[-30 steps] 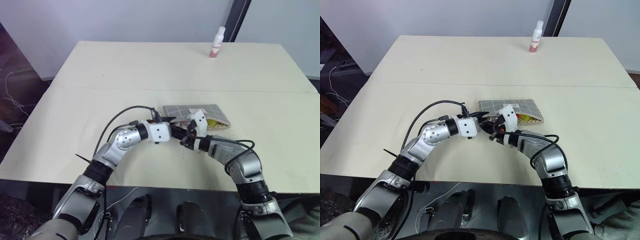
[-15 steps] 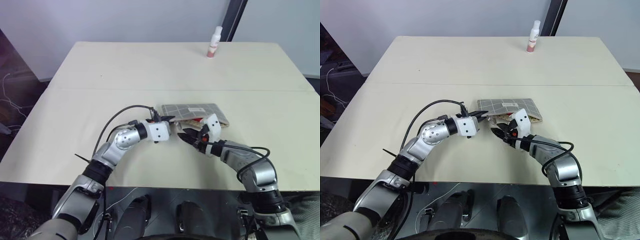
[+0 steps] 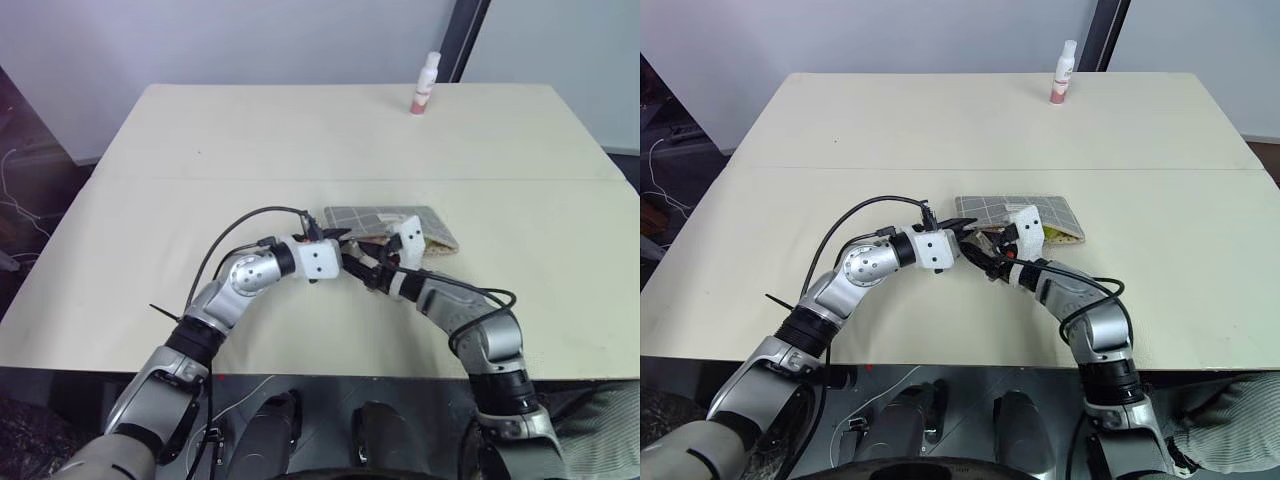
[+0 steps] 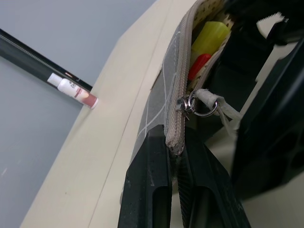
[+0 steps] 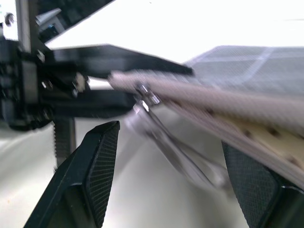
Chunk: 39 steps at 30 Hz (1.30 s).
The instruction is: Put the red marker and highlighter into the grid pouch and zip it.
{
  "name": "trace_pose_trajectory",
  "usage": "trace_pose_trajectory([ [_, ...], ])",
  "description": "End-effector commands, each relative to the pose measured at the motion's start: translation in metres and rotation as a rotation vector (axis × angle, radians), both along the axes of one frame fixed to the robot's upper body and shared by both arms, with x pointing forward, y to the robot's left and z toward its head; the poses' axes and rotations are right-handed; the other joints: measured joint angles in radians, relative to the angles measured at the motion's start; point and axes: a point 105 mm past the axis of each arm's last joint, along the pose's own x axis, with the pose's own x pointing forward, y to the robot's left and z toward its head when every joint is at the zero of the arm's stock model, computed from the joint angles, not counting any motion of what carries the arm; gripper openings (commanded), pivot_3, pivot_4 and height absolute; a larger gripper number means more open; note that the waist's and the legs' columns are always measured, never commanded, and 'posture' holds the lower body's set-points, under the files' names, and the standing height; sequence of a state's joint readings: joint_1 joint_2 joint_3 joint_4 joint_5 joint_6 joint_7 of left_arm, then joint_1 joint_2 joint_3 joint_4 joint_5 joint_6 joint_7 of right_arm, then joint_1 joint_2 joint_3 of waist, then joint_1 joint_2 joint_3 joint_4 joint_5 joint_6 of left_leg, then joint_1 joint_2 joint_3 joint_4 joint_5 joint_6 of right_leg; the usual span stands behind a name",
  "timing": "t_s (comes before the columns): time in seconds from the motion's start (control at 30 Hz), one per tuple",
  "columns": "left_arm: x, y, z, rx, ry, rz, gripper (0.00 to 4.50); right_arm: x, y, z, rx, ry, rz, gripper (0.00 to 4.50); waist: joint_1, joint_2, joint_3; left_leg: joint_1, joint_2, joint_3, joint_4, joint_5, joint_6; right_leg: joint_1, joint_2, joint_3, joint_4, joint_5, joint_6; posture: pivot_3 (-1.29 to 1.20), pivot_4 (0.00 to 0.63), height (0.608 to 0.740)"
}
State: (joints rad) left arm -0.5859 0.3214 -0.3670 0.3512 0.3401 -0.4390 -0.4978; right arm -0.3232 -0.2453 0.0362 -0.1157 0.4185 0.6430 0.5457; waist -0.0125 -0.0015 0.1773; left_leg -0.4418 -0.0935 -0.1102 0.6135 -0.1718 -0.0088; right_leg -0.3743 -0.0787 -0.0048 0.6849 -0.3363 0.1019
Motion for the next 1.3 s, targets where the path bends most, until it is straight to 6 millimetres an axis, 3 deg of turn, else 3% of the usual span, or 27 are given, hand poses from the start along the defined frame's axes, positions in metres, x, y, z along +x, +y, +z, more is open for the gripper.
trace_pose_trajectory([
  [0.03,-0.001,-0.001,0.011,-0.03,-0.026,-0.002,0.0,0.002,0.005,0.011,0.022,-0.041,0.015,2.1,0.001,0.0,0.0,0.0,0.0,0.0,0.0,0.0,0.0,0.0,0.0,0.0,0.0,0.0,0.0,0.0,0.15,0.74],
  [0.17,-0.001,0.002,0.009,-0.031,-0.023,0.006,0.0,0.0,-0.004,0.008,-0.003,-0.039,0.008,0.08,0.0,0.0,0.0,0.0,0.0,0.0,0.0,0.0,0.0,0.0,0.0,0.0,0.0,0.0,0.0,0.0,0.15,0.74],
  [0.33,0.0,0.011,0.006,-0.035,-0.014,0.032,0.0,0.001,-0.034,0.006,-0.088,-0.05,-0.028,0.03,0.001,0.0,0.0,0.0,0.0,0.0,0.0,0.0,0.0,0.0,0.0,0.0,0.0,0.0,0.0,0.0,0.15,0.74],
  [0.47,0.003,0.029,0.001,-0.027,0.001,0.081,0.0,0.01,-0.1,0.001,-0.233,-0.055,-0.15,0.03,0.002,0.0,0.0,0.0,0.0,0.0,0.0,0.0,0.0,0.0,0.0,0.0,0.0,0.0,0.0,0.0,0.15,0.74],
  [0.67,0.006,0.044,-0.002,-0.035,0.026,0.116,0.0,0.016,-0.167,0.003,-0.375,-0.064,-0.259,0.03,0.0,0.0,0.0,0.0,0.0,0.0,0.0,0.0,0.0,0.0,0.0,0.0,0.0,0.0,0.0,0.0,0.15,0.74],
  [0.73,0.006,0.045,-0.002,-0.043,0.035,0.118,0.0,0.018,-0.174,0.005,-0.393,-0.071,-0.265,0.03,-0.003,0.0,0.0,0.0,0.0,0.0,0.0,0.0,0.0,0.0,0.0,0.0,0.0,0.0,0.0,0.0,0.15,0.74],
  [0.83,0.004,0.042,-0.001,-0.122,0.123,0.094,0.0,0.017,-0.168,0.007,-0.369,-0.071,-0.22,0.03,0.0,0.0,0.0,0.0,0.0,0.0,0.0,0.0,0.0,0.001,0.0,0.0,0.0,0.0,0.0,0.0,0.15,0.74],
  [0.93,0.003,0.04,0.004,-0.185,0.168,0.078,1.15,0.01,-0.148,0.012,-0.319,-0.084,-0.121,0.92,0.0,0.0,0.0,0.0,0.0,0.001,0.0,0.0,0.0,0.001,0.0,0.0,0.0,0.0,0.0,0.0,0.15,0.74],
  [1.0,0.001,0.042,0.01,-0.227,0.173,0.076,2.13,0.004,-0.143,0.016,-0.327,-0.109,-0.067,1.9,0.0,0.0,0.0,0.0,0.0,0.0,0.0,0.0,0.0,0.001,0.0,0.0,0.0,0.0,0.0,0.0,0.15,0.74],
  [1.13,-0.011,0.059,0.033,-0.479,0.306,0.064,4.09,-0.018,-0.14,0.024,-0.345,-0.166,0.086,3.91,0.0,0.0,0.0,0.0,0.0,0.0,0.0,0.0,0.0,0.001,-0.001,0.0,-0.001,0.0,0.0,0.0,0.15,0.74],
  [1.17,-0.019,0.065,0.036,-0.512,0.343,0.05,4.1,-0.024,-0.14,0.025,-0.34,-0.165,0.122,4.4,-0.001,0.0,0.0,0.0,0.0,0.0,0.0,0.0,0.0,0.001,-0.001,0.0,-0.001,0.0,0.0,0.0,0.15,0.74],
  [1.3,-0.041,0.091,0.037,-0.609,0.47,0.075,4.1,-0.044,-0.143,0.025,-0.363,-0.135,0.232,4.46,-0.003,0.0,0.0,0.001,0.001,0.0,0.0,0.0,0.0,0.001,0.0,0.0,-0.001,0.0,0.0,0.0,0.15,0.74],
])
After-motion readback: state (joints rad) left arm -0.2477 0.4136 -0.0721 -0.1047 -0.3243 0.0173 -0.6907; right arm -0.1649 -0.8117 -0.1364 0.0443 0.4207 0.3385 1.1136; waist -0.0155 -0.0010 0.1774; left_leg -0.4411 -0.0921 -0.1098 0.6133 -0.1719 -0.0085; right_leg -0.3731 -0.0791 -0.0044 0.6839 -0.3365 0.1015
